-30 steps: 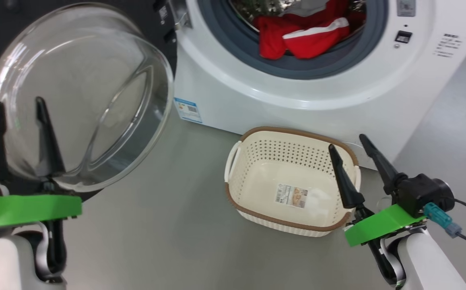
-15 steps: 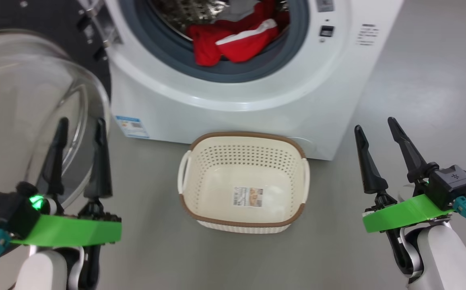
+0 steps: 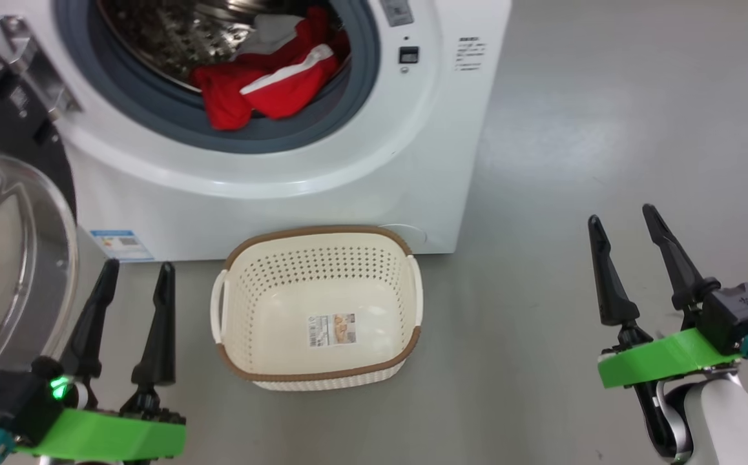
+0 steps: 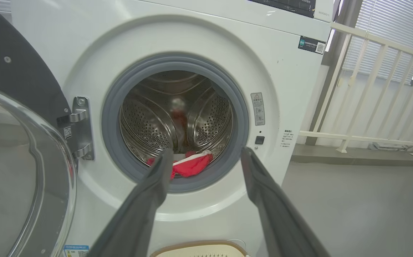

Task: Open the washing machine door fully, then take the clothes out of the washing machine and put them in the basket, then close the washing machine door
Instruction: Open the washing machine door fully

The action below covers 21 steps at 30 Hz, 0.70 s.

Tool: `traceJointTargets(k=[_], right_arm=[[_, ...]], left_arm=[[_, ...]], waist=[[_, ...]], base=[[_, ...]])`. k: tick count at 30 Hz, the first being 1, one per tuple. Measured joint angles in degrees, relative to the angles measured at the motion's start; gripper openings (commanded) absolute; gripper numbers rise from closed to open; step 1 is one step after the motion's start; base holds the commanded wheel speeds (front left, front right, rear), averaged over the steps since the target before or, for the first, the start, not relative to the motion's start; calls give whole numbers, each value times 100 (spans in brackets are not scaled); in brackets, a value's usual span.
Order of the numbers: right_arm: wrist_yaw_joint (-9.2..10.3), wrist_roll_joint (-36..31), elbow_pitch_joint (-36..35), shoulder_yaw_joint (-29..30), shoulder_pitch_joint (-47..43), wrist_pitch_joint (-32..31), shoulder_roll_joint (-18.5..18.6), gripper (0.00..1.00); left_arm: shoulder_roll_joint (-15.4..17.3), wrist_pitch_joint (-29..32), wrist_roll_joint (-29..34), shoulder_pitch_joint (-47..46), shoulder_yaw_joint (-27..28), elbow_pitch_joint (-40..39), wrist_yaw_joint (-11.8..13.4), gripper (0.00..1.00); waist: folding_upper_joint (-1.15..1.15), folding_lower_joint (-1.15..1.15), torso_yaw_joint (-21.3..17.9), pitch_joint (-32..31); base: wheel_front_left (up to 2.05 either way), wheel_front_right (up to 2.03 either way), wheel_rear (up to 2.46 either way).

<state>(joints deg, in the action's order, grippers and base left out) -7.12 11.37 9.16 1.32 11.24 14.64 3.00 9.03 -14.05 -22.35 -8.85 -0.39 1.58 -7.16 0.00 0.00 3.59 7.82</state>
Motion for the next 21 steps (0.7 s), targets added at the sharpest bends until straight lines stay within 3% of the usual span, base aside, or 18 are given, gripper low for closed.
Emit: traceJointTargets(k=[21], right_arm=[[0, -238, -258, 167, -901, -1, -33, 100]], left_arm=[[280, -18, 26, 1280, 112, 132, 34, 100]], waist=[[0, 0, -436, -751]], base=[[0, 0, 0]])
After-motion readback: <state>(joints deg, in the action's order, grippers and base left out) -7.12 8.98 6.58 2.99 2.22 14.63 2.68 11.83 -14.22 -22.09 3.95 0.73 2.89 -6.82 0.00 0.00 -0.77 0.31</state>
